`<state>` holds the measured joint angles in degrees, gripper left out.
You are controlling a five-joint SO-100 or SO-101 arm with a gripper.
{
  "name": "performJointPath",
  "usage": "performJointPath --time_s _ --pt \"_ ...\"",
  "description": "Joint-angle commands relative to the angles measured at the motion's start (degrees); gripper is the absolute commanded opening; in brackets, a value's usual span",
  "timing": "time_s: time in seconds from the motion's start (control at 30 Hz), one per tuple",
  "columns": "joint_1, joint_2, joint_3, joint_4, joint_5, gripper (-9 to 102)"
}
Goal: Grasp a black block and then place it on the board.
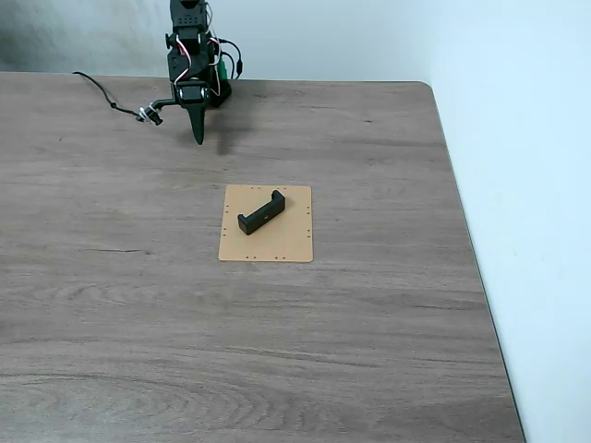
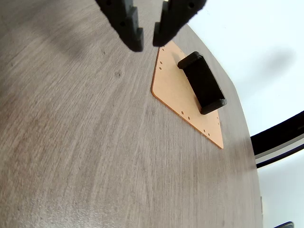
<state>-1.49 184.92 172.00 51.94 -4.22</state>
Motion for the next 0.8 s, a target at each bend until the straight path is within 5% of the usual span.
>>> performJointPath --time_s 0.0,0.77 --pt "0.1 3.2 2.5 1.5 -0.4 0" --pt "0.3 8.7 4.7 4.1 -0.4 0"
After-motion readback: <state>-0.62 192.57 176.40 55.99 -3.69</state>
